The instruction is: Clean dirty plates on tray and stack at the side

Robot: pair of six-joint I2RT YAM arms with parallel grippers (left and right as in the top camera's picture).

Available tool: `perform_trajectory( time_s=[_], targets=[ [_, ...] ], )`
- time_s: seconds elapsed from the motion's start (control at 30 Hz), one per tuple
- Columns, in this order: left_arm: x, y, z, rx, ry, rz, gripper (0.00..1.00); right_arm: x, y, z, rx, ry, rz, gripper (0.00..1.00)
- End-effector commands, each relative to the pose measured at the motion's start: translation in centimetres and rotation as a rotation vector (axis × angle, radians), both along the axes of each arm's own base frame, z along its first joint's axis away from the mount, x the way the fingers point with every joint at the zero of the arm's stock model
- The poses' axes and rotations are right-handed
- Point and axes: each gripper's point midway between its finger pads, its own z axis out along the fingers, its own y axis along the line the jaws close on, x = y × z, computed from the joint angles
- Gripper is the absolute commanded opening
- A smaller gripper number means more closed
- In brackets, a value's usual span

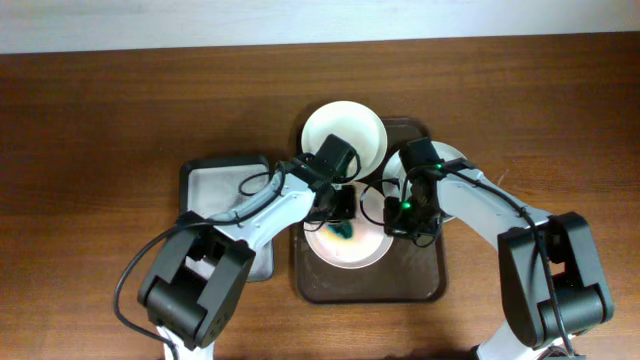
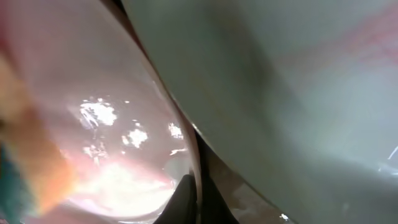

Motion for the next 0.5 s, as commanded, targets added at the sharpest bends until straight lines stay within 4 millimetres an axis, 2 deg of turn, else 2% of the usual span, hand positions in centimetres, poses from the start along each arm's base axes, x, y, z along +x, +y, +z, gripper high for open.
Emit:
perform_trajectory(
  time_s=[0.0,0.1,0.17,0.2,0.27,0.33,0.4,0.47],
  targets=[
    [-3.6,-5.1,0.7,-0.228,0.132,-0.133,0.00,-0.6,-1.1,-1.4,-0.077,0.020,0.017,0.04],
    [-4.5,-5.9,0.6,-0.227,0.133,-0.163,0.00,-0.6,-1.2,-1.4,-0.078,0.020,0.017,0.04],
    [-5.0,-5.4,0.2,-0.201,0.153,-0.157,0.00,-0.6,-1.2,-1.4,-0.078,0.020,0.017,0.04],
    [-5.1,-4.4,-0.4,-0.150,0.156,-0.140,0.00,-0.6,-1.2,-1.4,-0.078,0.021,0.017,0.04],
    [-4.4,-1.2,-1.9,0.014,0.123,-0.085,0.00,-0.7,-1.2,-1.4,-0.079,0.023,0.017,0.04],
    [-2.8,3.0,-2.7,0.208,0.059,-0.021,0.00,-0.7,-1.2,-1.4,-0.079,0.023,0.017,0.04],
    [-1.6,7.3,-2.8,0.388,0.011,0.037,0.00,-0.7,-1.2,-1.4,-0.079,0.024,0.017,0.04],
    [-0.7,10.1,-2.5,0.485,-0.009,0.077,0.00,-0.7,-1.2,-1.4,-0.079,0.024,0.017,0.04]
  ],
)
